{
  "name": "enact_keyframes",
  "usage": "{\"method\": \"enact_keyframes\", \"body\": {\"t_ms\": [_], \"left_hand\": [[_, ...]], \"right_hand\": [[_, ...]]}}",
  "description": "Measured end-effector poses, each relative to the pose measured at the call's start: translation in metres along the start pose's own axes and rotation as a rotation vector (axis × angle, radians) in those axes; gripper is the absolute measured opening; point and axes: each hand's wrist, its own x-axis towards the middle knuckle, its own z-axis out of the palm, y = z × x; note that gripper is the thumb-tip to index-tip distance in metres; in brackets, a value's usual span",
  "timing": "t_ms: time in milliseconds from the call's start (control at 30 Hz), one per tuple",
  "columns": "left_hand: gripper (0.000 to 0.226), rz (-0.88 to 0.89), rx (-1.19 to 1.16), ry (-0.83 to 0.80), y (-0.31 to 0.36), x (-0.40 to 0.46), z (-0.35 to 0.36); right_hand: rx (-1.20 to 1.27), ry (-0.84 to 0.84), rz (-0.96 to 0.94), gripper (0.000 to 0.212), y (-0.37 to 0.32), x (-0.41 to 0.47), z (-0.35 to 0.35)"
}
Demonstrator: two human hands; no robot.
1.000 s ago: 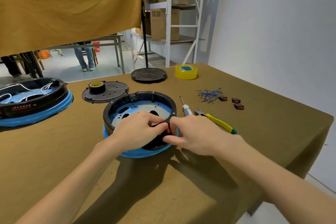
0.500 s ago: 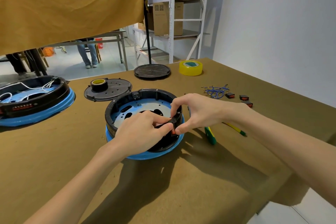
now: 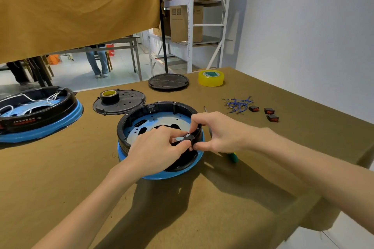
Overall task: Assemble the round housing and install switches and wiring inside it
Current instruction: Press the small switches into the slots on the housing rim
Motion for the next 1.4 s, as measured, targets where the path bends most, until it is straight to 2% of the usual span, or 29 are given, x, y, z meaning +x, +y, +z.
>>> {"method": "enact_keyframes", "body": {"t_ms": [67, 267, 500, 600, 800, 933, 1400], "left_hand": [[0.04, 0.019, 0.031, 0.014, 0.001, -0.001, 0.001], [0.046, 0.013, 0.044, 0.077, 0.0, -0.001, 0.003], [0.052, 0.069, 0.082, 0.196, 0.0, -0.005, 0.009], [0.047, 0.084, 0.079, 0.208, -0.001, -0.004, 0.006], [0.047, 0.107, 0.045, 0.155, -0.006, -0.003, 0.002], [0.049, 0.122, 0.068, 0.09, -0.012, -0.001, 0.0], [0.055, 0.073, 0.085, 0.071, -0.014, 0.013, 0.0]], "right_hand": [[0.016, 0.047, -0.01, 0.026, 0.001, -0.002, 0.006], [0.066, 0.013, 0.053, 0.028, 0.002, 0.002, 0.003], [0.051, 0.166, -0.074, 0.022, 0.011, -0.008, 0.017], [0.055, 0.182, -0.072, 0.022, 0.011, -0.005, 0.018], [0.196, 0.1, 0.052, 0.022, 0.011, 0.001, 0.009], [0.254, 0.15, 0.027, 0.021, 0.016, 0.003, 0.012], [0.161, 0.171, -0.024, 0.019, 0.021, 0.009, 0.016]]}}
